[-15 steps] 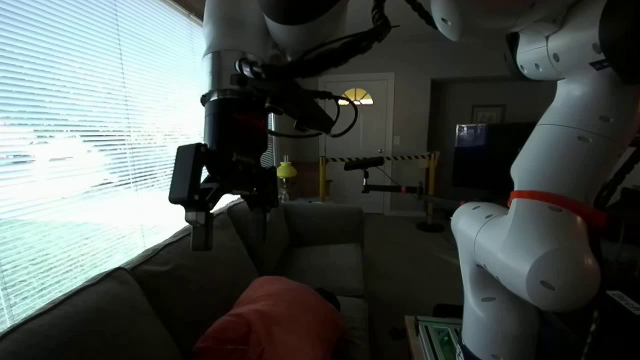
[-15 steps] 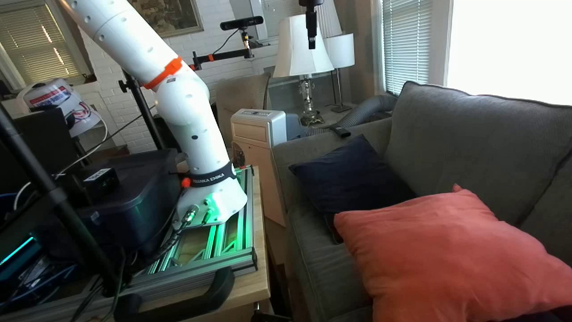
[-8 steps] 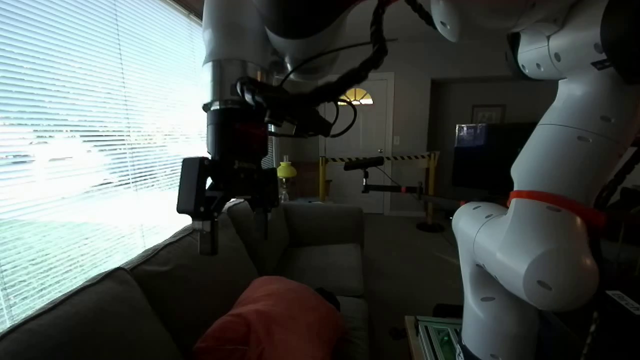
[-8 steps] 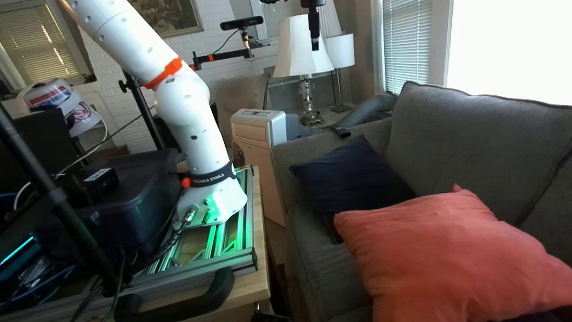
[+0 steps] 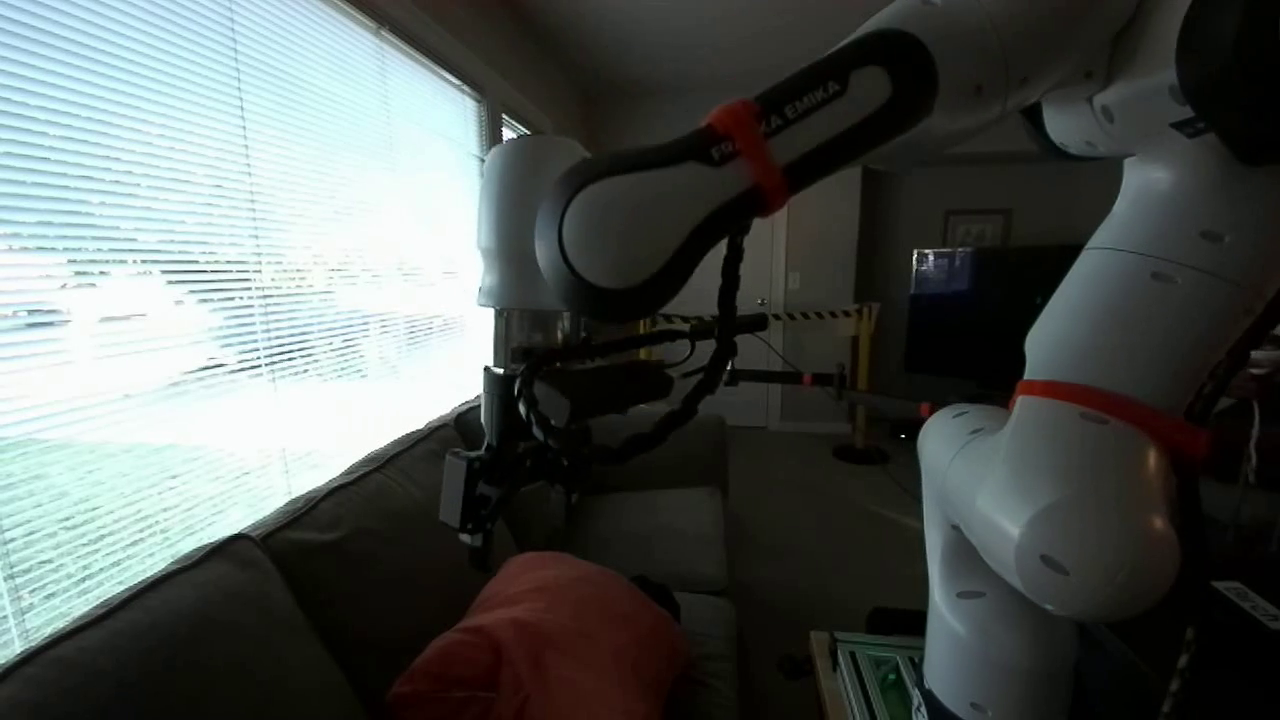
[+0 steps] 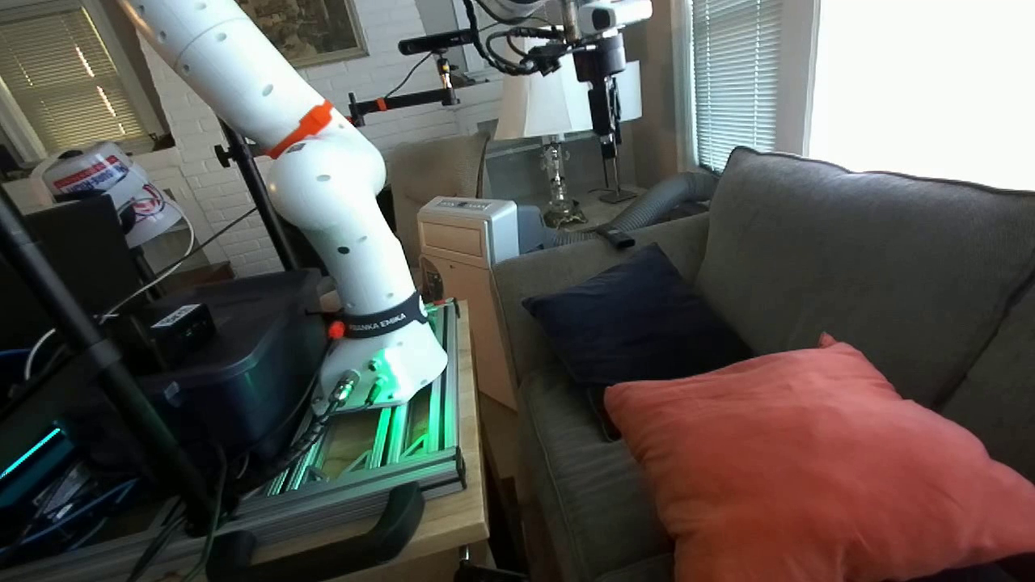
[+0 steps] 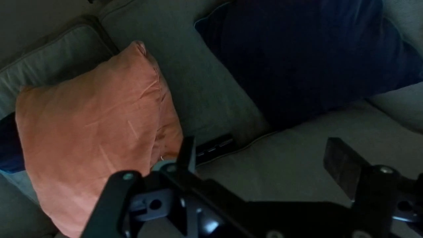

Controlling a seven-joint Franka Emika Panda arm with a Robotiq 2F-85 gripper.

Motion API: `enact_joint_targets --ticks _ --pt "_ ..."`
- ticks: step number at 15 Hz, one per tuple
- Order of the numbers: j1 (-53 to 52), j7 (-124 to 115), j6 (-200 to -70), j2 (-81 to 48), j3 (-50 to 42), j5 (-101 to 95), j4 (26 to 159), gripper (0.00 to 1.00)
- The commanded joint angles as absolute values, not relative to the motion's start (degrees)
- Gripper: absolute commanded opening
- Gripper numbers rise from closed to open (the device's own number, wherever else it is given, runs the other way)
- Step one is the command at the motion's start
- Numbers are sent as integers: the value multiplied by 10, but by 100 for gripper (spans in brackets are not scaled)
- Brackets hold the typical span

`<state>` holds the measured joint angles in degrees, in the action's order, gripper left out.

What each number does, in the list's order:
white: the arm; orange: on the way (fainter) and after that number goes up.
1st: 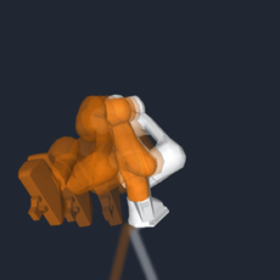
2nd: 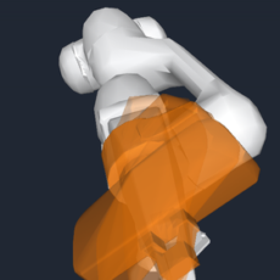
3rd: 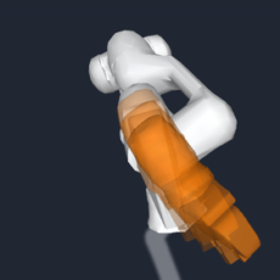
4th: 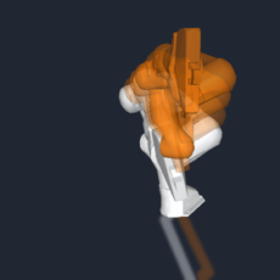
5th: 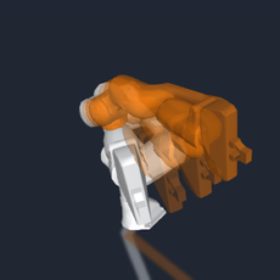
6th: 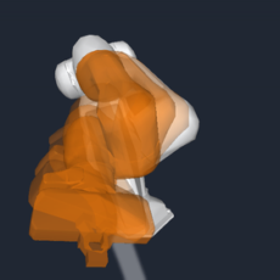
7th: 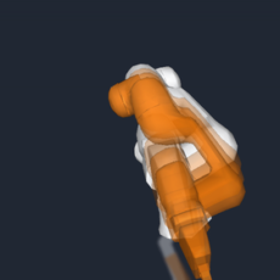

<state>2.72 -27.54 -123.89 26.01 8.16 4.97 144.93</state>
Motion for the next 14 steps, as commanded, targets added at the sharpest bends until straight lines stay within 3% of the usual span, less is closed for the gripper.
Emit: enact_joint_targets --ticks 1,5,12,14 --pt "20 -216 -1329 274 40 81 1523 100" --pt "27 -159 -1388 277 -4 114 1572 100" --pt "31 -176 -1367 261 12 100 1545 100" --pt "76 -247 -1411 231 44 37 1556 100"
